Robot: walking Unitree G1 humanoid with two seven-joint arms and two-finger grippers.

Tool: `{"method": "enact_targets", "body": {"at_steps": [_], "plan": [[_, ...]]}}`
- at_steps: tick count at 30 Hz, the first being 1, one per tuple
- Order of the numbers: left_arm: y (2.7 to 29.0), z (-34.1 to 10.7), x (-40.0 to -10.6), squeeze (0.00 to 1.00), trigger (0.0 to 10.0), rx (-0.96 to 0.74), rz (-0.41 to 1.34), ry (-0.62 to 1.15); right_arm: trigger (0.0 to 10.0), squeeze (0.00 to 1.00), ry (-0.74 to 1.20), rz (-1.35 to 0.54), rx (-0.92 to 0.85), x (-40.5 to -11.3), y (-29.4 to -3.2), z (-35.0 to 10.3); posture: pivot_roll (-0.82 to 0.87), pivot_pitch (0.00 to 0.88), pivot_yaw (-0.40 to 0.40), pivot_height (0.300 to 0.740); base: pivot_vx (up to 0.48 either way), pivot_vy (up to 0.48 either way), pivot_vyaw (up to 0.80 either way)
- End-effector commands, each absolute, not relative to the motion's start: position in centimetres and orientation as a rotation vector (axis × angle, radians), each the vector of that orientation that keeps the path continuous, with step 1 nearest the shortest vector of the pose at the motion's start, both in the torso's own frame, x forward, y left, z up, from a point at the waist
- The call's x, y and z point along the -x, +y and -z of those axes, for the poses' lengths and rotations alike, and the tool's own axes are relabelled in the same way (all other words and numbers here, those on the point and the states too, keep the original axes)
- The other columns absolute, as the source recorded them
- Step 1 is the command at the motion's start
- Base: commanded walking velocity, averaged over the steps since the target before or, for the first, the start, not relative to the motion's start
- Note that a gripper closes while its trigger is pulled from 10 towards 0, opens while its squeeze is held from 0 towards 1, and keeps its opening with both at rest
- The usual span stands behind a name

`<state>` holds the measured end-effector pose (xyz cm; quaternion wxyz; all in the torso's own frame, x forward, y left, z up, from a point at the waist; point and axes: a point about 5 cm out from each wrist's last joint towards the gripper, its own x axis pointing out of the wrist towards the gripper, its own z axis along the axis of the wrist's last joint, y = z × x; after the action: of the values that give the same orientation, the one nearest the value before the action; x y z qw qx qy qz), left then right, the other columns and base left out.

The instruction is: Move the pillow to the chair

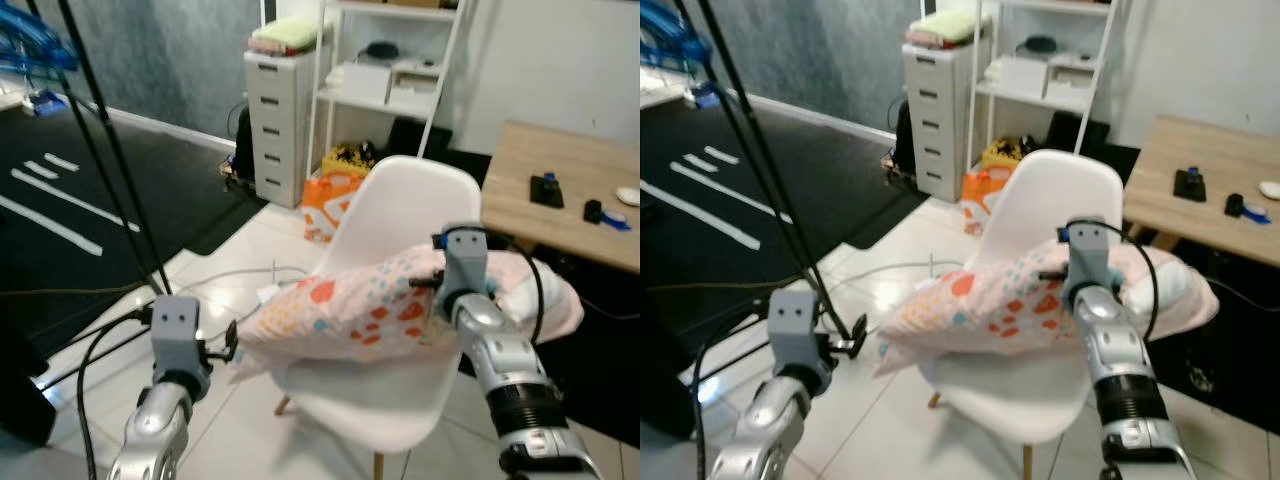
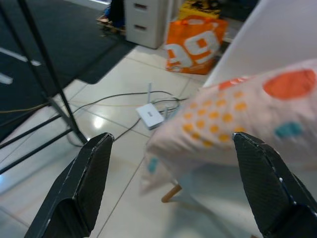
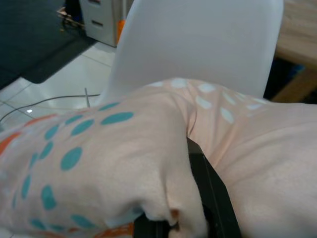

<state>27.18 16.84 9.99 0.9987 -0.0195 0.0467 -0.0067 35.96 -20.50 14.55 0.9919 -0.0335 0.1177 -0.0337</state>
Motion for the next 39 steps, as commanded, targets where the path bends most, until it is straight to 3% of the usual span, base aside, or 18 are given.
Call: {"method": "enact_targets", "body": {"at_steps": [1, 6, 30, 39], "plan": [[17.09, -9.92, -27.08, 0.00, 10.0, 0.037, 0.011, 0.092, 10.0, 0.00, 0.172, 0.036, 0.062, -36.39, -19.57, -15.78, -0.19, 0.018, -0.033, 0.740, 0.000, 0.000, 0.00], [16.89, -9.94, -27.06, 0.00, 10.0, 0.024, 0.033, 0.094, 10.0, 0.00, 0.168, 0.039, 0.062, -36.39, -19.56, -15.79, -0.19, 0.017, -0.031, 0.740, 0.000, 0.000, 0.00], [17.03, -9.81, -26.89, 0.00, 10.0, 0.019, 0.026, 0.111, 10.0, 0.00, 0.166, 0.048, 0.062, -36.43, -19.76, -15.77, -0.19, 0.029, -0.031, 0.740, 0.050, -0.318, 0.00], [17.55, -10.25, -27.15, 0.00, 10.0, 0.056, -0.002, 0.084, 10.0, 0.00, 0.166, 0.049, 0.066, -36.44, -19.82, -15.84, -0.19, 0.030, -0.030, 0.740, 0.000, 0.000, 0.00]]}}
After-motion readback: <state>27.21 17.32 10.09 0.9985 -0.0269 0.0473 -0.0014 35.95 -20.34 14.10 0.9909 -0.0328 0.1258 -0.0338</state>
